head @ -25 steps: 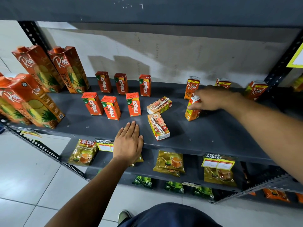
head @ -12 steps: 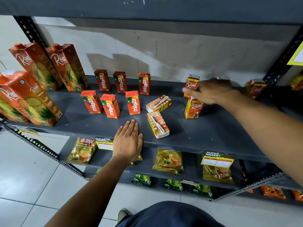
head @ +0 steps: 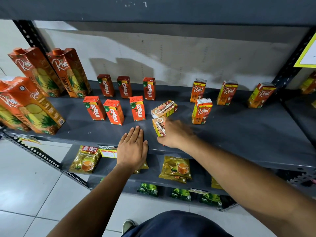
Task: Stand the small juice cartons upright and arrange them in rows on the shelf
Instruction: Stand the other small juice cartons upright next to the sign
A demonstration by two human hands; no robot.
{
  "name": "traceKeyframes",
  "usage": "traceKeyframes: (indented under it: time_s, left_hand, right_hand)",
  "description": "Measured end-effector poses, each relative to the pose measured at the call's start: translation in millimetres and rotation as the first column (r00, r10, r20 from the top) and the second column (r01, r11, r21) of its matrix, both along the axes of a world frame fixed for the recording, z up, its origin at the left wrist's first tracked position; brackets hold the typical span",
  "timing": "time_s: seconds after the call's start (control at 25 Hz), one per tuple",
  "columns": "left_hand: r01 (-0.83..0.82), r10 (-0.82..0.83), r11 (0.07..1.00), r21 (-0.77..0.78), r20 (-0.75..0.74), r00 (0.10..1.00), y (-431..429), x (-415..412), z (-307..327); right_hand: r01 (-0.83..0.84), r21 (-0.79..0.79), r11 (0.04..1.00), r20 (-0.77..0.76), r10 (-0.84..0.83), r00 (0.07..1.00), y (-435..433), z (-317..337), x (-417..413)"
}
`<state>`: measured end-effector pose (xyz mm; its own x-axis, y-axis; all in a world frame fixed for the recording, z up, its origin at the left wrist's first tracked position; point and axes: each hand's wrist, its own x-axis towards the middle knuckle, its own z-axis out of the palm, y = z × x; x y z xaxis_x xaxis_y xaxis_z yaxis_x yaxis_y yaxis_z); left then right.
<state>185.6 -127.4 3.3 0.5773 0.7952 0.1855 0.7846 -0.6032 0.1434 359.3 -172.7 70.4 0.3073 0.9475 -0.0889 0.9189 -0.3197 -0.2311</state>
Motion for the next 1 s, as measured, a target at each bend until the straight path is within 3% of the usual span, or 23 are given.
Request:
traceKeyframes:
  time_s: [0.12, 0.2, 0.32, 0.44, 0.64, 0.72, 0.88, 1.0]
  left_hand:
    - [-0.005, 0.005, 1.000, -0.004, -0.003, 1.000, 1, 1, 1]
    - [-0.021, 0.021, 1.000, -0.020, 0.018, 1.000, -1, 4, 2]
    - [0.011, -0.009, 1.000, -0.023, 0.066, 0.998, -10, 18, 7]
    - [0.097, -0.097, 0.995, 0.002, 0.096, 0.991, -23, 50, 11]
    - [0.144, -0.144, 0.989, -0.029, -0.016, 0.989, -27, 83, 8]
    - [0.123, -0.127, 0.991, -0.054, -0.070, 0.989, -25, 85, 5]
    - [0.125, -0.131, 0.990, -0.069, -0.090, 0.987, -25, 85, 3]
    - [0.116, -0.122, 0.991, -0.071, -0.093, 0.988, -26, 84, 3]
  right_hand:
    - [0.052, 0.062, 0.997, -0.097, -0.046, 0.994, -13, -1, 18]
    - [0.126, 0.069, 0.990, -0.322, -0.098, 0.942, -34, 2, 37]
    - [0.261, 0.222, 0.939, -0.735, -0.015, 0.677, -77, 5, 66]
    - [0.424, 0.400, 0.813, -0.828, 0.122, 0.547, -108, 6, 97]
    - [0.683, 0.343, 0.645, -0.938, 0.197, 0.285, -120, -2, 136]
    - [0.730, 0.341, 0.592, -0.938, 0.165, 0.304, -121, -9, 147]
    - [0.771, 0.403, 0.493, -0.867, -0.064, 0.494, -112, -23, 160]
    - [0.790, 0.409, 0.457, -0.806, -0.225, 0.547, -98, -32, 166]
